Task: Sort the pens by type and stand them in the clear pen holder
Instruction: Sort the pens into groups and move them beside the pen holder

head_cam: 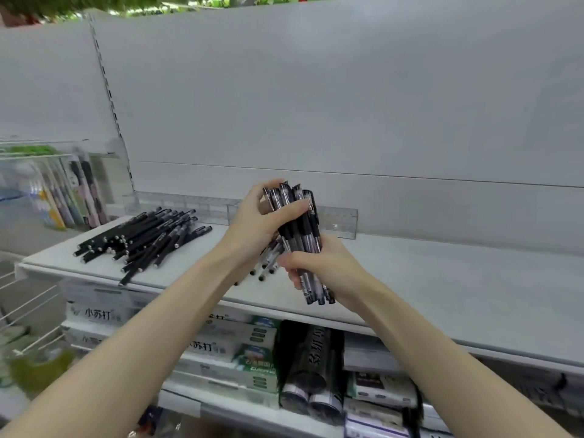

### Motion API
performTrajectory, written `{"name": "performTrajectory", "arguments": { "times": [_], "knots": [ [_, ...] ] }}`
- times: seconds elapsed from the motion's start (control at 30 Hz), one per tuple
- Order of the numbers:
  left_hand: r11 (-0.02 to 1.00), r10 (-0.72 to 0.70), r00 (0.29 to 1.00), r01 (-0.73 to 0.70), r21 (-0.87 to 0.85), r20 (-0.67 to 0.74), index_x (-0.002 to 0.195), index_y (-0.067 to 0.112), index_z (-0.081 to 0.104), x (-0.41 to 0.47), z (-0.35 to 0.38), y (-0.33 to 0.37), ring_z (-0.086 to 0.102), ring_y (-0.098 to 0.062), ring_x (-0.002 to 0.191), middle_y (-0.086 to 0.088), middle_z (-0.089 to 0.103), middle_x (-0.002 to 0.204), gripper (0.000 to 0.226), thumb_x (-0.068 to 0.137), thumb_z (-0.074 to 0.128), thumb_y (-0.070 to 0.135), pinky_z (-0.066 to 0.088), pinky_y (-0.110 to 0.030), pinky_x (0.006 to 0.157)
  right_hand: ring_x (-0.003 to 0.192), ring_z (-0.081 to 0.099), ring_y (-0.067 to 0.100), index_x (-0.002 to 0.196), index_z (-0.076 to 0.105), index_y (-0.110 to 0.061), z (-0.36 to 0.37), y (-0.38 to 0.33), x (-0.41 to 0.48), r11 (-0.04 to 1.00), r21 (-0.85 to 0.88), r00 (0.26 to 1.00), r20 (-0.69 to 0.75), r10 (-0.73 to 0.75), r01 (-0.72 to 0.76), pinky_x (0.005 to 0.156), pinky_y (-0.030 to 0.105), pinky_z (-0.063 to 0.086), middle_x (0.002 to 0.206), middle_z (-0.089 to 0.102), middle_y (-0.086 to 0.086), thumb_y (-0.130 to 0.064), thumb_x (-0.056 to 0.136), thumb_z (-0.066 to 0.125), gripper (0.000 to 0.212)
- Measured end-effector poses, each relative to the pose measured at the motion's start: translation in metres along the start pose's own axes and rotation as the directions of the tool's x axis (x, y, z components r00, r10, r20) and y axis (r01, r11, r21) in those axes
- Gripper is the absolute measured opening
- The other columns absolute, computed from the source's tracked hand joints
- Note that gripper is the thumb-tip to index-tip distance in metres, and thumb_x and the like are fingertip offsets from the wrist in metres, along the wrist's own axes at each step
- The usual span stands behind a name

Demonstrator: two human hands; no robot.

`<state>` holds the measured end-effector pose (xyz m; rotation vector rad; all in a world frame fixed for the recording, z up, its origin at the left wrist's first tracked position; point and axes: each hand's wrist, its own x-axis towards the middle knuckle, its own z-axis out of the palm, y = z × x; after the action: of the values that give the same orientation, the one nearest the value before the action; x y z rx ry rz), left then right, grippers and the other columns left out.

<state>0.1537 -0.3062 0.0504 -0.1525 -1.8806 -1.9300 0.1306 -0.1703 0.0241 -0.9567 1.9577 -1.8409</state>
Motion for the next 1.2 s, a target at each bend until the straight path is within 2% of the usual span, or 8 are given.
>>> {"name": "performTrajectory", "arguments": {
  "times": [0.27, 0.43, 0.63, 0.73, 0.87, 1.0, 1.1, 1.2],
  "knots": [
    [0.95, -0.106, 0.978, 0.046, 0.308, 0.18, 0.108, 0.012, 0.062, 0.071, -0.048, -0.036, 0.068, -0.017, 0.095, -0.003, 0.072, 0.102, 0.041, 0.081, 0.07, 0.042, 0.052, -0.038, 0.089, 0.052, 0.056, 0.018, 0.089, 0.055, -0.008, 0.006, 0.016, 0.063, 0.992, -0.095, 0.996, -0.049, 0.081, -0.085, 0.049, 0.027, 0.046, 0.065, 0.059, 0.005, 0.002, 0.081, 0.064, 0.016],
    [0.913, -0.143, 0.931, -0.007, 0.408, 0.336, 0.095, 0.004, 0.065, 0.1, -0.056, -0.045, 0.057, -0.004, 0.059, -0.002, 0.067, 0.079, 0.034, 0.09, 0.06, 0.037, 0.04, -0.014, 0.054, 0.07, 0.062, 0.03, 0.1, 0.058, -0.003, 0.006, 0.025, 0.087, 0.96, -0.257, 0.986, -0.148, 0.076, -0.113, 0.074, 0.044, 0.052, 0.079, 0.064, 0.016, -0.004, 0.079, 0.065, 0.021],
    [0.9, -0.223, 0.855, -0.004, 0.436, 0.469, 0.074, 0.014, 0.059, 0.123, -0.069, -0.06, 0.044, -0.006, 0.045, 0.01, 0.056, 0.052, 0.03, 0.092, 0.055, 0.038, 0.037, -0.014, 0.047, 0.09, 0.067, 0.009, 0.098, 0.062, -0.032, 0.009, 0.029, 0.098, 0.935, -0.315, 0.983, -0.134, 0.129, -0.166, 0.076, 0.014, 0.051, 0.101, 0.071, -0.002, -0.01, 0.086, 0.064, 0.024],
    [0.882, -0.284, 0.801, 0.002, 0.471, 0.527, 0.081, 0.012, 0.065, 0.131, -0.08, -0.064, 0.047, -0.012, 0.053, 0.004, 0.059, 0.061, 0.04, 0.087, 0.058, 0.051, 0.038, -0.029, 0.06, 0.097, 0.065, 0.012, 0.1, 0.062, -0.035, 0.017, 0.035, 0.104, 0.9, -0.362, 0.965, -0.185, 0.184, -0.241, 0.085, 0.021, 0.051, 0.104, 0.069, -0.004, -0.026, 0.086, 0.064, 0.017],
    [0.904, -0.272, 0.792, 0.015, 0.428, 0.547, 0.085, -0.003, 0.061, 0.137, -0.087, -0.072, 0.041, -0.023, 0.061, -0.013, 0.05, 0.069, 0.064, 0.073, 0.067, 0.059, 0.032, -0.039, 0.061, 0.115, 0.042, 0.027, 0.101, 0.056, -0.019, 0.029, 0.041, 0.111, 0.611, -0.634, 0.877, -0.401, 0.263, -0.473, 0.098, 0.04, 0.035, 0.116, 0.046, 0.004, -0.066, 0.072, 0.056, 0.055],
    [0.88, -0.272, 0.823, 0.001, 0.476, 0.5, 0.08, 0.009, 0.058, 0.141, -0.089, -0.084, 0.038, -0.022, 0.058, -0.012, 0.045, 0.066, 0.043, 0.075, 0.073, 0.049, 0.029, -0.026, 0.047, 0.143, 0.003, 0.017, 0.106, 0.048, -0.011, 0.037, 0.042, 0.102, 0.502, -0.683, 0.845, -0.472, 0.251, -0.531, 0.114, 0.042, 0.006, 0.155, 0.009, 0.0, -0.056, 0.09, 0.049, 0.047],
    [0.857, -0.249, 0.846, -0.034, 0.514, 0.472, 0.079, 0.011, 0.055, 0.142, -0.086, -0.091, 0.042, -0.019, 0.058, -0.009, 0.047, 0.066, 0.047, 0.069, 0.076, 0.052, 0.032, -0.031, 0.057, 0.146, -0.013, 0.017, 0.082, 0.039, -0.014, 0.037, 0.049, 0.1, 0.42, -0.715, 0.829, -0.487, 0.277, -0.56, 0.117, 0.047, -0.006, 0.16, -0.003, 0.002, -0.059, 0.091, 0.042, 0.046],
    [0.805, -0.2, 0.866, -0.122, 0.58, 0.459, 0.076, 0.016, 0.048, 0.14, -0.083, -0.094, 0.044, -0.014, 0.06, -0.001, 0.048, 0.068, 0.04, 0.079, 0.068, 0.051, 0.034, -0.028, 0.058, 0.146, -0.017, 0.019, 0.097, 0.048, -0.011, 0.034, 0.051, 0.102, 0.357, -0.721, 0.804, -0.507, 0.311, -0.593, 0.115, 0.049, -0.01, 0.161, -0.005, 0.003, -0.064, 0.092, 0.032, 0.055]
  ]
}}
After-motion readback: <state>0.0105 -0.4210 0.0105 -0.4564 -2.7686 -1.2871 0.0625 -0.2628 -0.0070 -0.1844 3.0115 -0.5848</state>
